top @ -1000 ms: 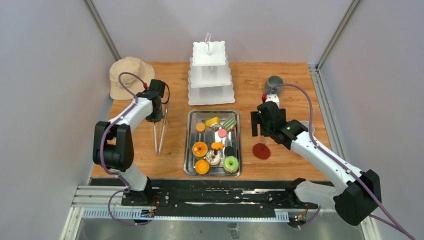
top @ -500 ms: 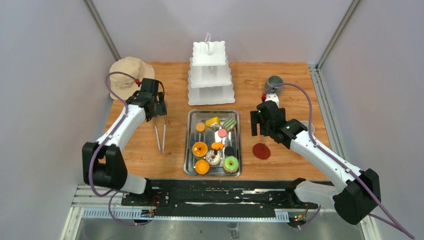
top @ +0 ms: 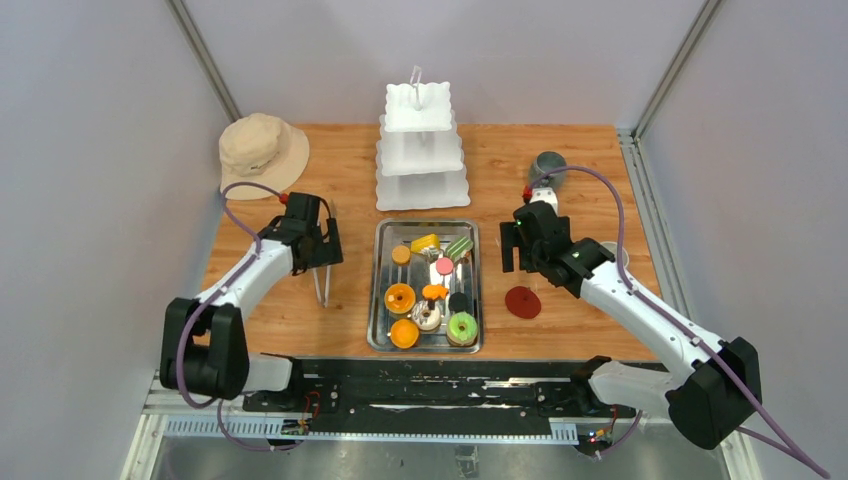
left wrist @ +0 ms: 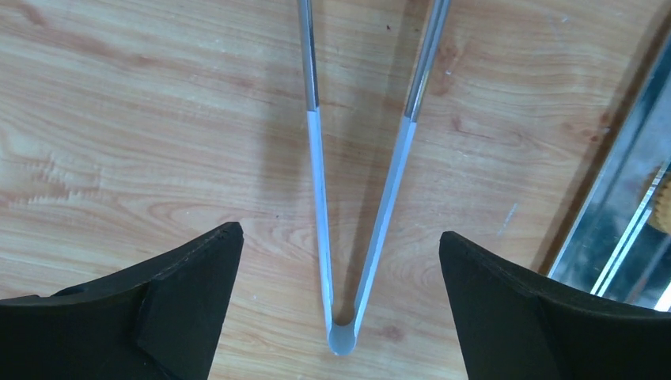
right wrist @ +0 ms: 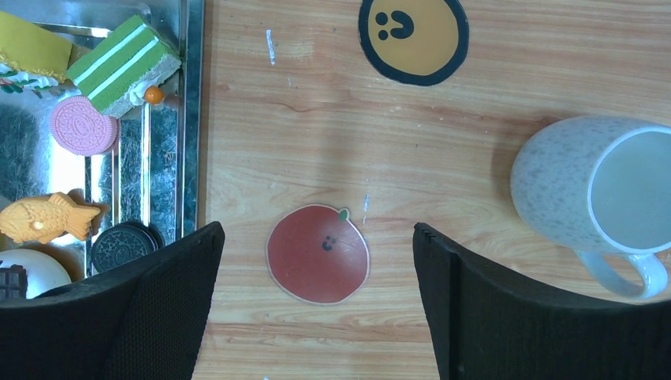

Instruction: Serve the afternoon tea

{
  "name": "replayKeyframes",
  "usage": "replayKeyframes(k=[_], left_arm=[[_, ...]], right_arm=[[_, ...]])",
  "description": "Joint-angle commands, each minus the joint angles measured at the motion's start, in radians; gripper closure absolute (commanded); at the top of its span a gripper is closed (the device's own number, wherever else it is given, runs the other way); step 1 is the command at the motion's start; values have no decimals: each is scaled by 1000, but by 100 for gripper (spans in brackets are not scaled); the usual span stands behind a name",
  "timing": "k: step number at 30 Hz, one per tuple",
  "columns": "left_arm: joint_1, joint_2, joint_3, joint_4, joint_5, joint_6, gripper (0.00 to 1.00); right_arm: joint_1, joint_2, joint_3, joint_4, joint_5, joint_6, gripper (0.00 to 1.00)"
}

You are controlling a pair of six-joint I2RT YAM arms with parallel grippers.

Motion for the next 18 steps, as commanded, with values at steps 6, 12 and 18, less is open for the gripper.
replayKeyframes(k=[6,12,18], left_arm=[[0,220,57,87,-4,28,2],[3,282,71,127,3,34,2],[32,333,80,165,74,28,14]], right_arm=[[6,-40,-19,-5,-9,24,12],[6,-48,-24,-5,4,17,12],[6,-33,-21,5,5,9,12]])
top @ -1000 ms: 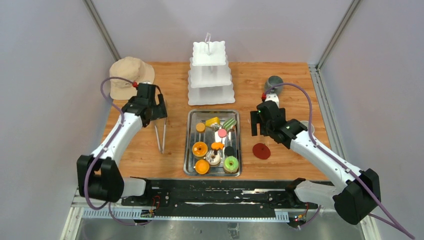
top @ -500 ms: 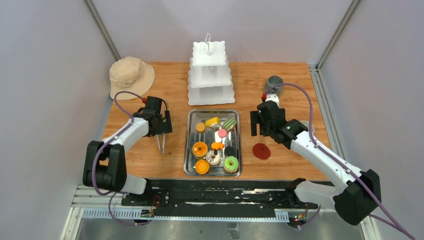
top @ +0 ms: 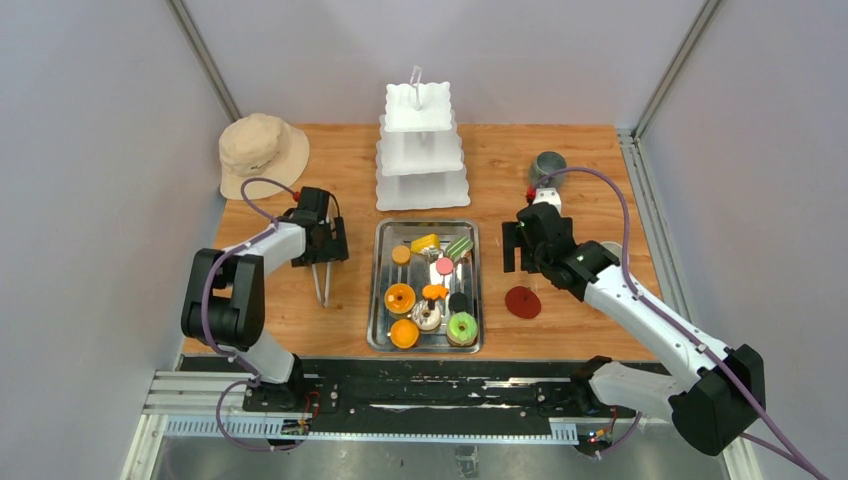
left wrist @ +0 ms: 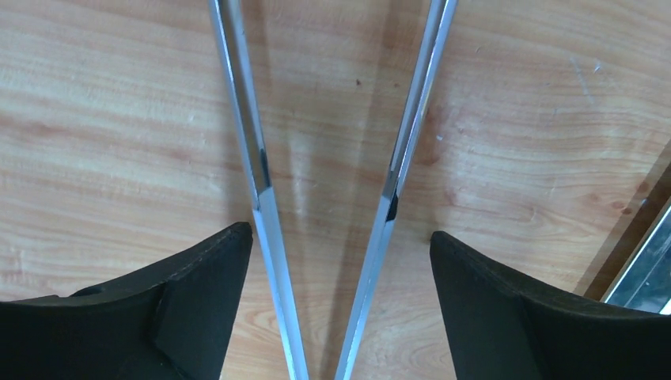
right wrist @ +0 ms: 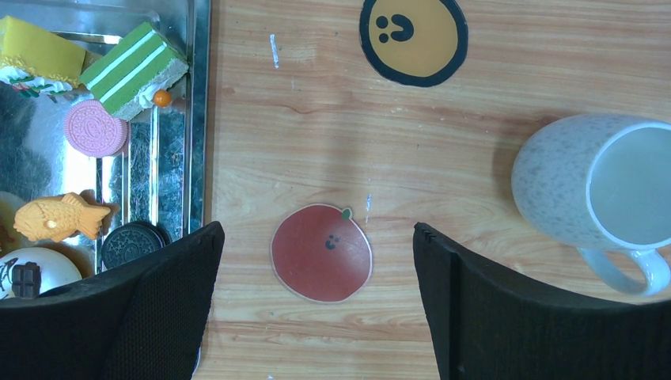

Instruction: Serve the afternoon tea

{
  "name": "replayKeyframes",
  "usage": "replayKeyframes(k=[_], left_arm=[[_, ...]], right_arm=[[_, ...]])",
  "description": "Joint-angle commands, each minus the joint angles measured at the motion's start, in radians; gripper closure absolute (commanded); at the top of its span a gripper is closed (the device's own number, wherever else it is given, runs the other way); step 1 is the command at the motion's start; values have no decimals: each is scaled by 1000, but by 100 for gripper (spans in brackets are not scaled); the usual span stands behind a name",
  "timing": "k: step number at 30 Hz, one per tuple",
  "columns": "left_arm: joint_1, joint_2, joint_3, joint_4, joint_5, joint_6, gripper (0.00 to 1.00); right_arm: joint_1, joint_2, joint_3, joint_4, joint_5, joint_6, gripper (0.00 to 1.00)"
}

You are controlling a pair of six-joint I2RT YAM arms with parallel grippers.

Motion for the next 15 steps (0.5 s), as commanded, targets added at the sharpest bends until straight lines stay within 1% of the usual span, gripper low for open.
replayKeyframes(k=[1,6,9,12,15], left_arm=[[26,43,16,50,51,3,17],[26,47,6,65,63,6,32],[26,71,12,64,73,12,37],[26,86,17,62,77,16,43],[26,83,18,63,80,15,56]], right_arm=[[6,7,-7,3,9,-7,12],[6,16,9,3,10,-8,12],[6,8,6,3,7,-5,12],[6,-1,-2,2,13,-4,12],[6,-7,-8,2,17,-5,12]])
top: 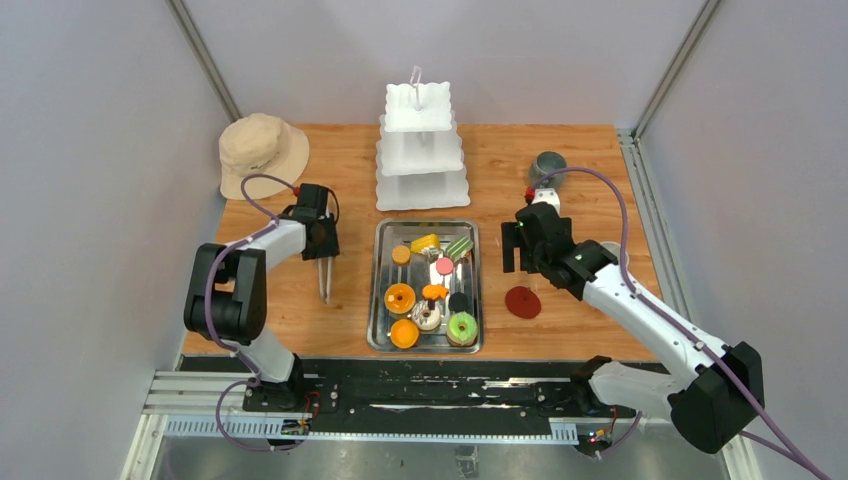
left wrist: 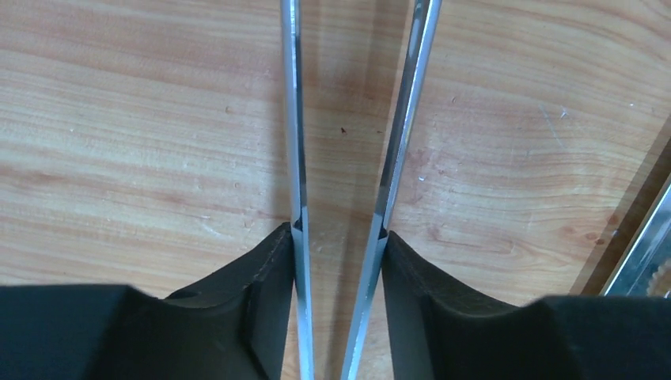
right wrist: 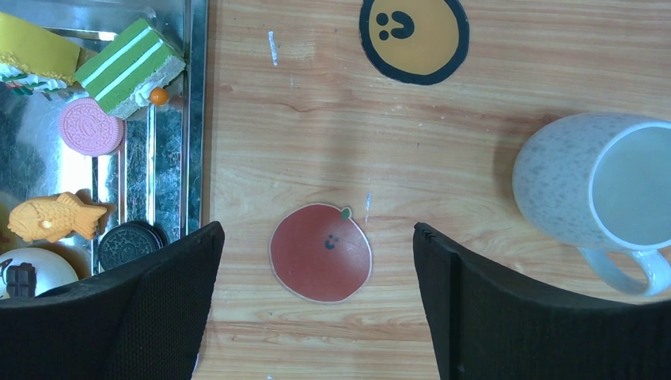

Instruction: Serve the afternoon tea

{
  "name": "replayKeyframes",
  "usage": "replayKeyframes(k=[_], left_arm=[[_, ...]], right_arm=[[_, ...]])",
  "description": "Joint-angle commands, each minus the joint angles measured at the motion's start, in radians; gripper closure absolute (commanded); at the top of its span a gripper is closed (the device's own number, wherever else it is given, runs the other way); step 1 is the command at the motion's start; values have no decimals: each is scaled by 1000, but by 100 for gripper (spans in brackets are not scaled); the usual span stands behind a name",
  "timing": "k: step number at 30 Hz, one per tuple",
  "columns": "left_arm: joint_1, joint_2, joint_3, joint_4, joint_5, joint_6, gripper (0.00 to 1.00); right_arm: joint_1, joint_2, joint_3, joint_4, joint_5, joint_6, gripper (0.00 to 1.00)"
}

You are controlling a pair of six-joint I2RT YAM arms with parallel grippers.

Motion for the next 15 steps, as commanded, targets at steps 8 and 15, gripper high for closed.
replayKeyframes(k=[8,15], left_arm=[[6,-91,67,-136,108,53,92],[-98,-165,225,-501,229,262,90]], right_arm=[[6,-28,-3,-2,29,-12,12],[6,-49,-23,1,40,-3,12]])
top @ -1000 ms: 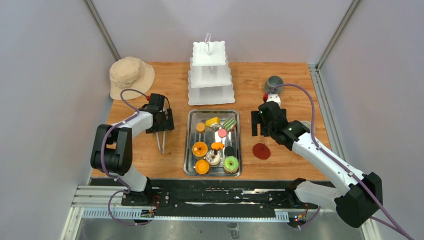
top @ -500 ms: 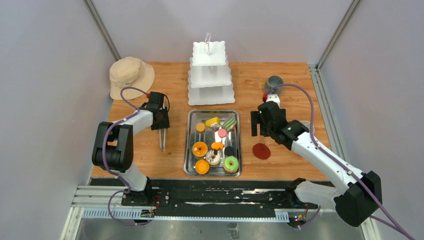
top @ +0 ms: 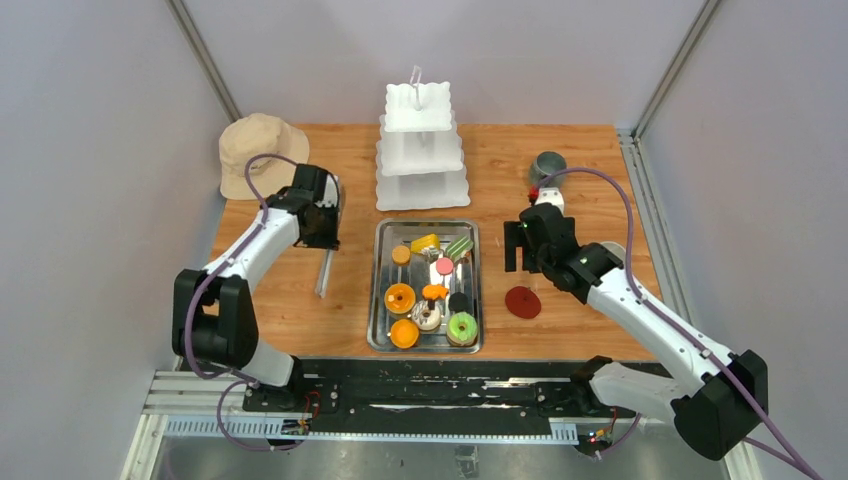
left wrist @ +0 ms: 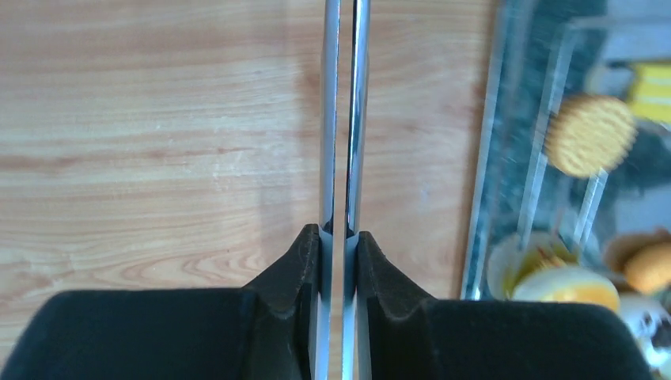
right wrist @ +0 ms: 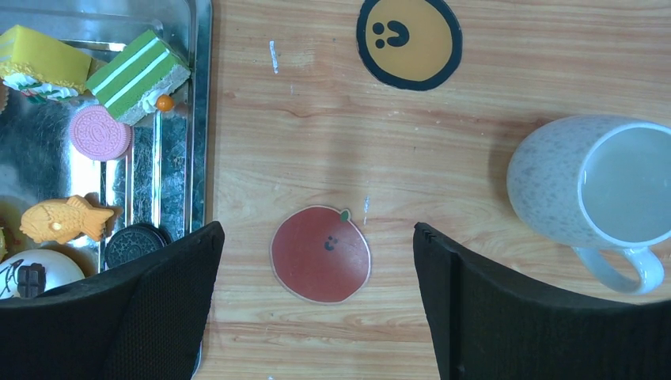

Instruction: Serve the afternoon tea

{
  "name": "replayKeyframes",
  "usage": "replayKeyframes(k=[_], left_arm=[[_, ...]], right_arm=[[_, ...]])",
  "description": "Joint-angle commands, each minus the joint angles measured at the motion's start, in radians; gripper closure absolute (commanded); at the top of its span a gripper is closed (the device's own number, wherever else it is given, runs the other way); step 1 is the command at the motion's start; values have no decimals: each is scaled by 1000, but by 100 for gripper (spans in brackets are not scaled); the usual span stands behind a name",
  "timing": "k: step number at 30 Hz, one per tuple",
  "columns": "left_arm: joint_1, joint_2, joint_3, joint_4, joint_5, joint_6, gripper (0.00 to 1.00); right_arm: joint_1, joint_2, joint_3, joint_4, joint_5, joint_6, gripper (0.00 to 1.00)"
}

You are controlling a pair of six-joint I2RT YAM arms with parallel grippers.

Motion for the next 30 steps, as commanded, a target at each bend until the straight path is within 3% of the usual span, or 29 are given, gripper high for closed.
replayKeyframes(k=[1,5,11,19,30], left_arm=[[-108,-50,95,-253,71,153,90],[-208,-74,82,-312,25,179,90],[-235,-108,111,-315,116,237,80],[-334,-87,167,-316,84,320,75],[-352,-63,221,-312,-3,470,61]], right_arm=[[5,-17,-22,1,32,-3,12],[6,-9,-12,-12,28,-4,12],[5,-45,-18,-18,40,-3,12],[6,-54,-25,-27,42,4,12],[5,-68,-20,-41,44,0,12]])
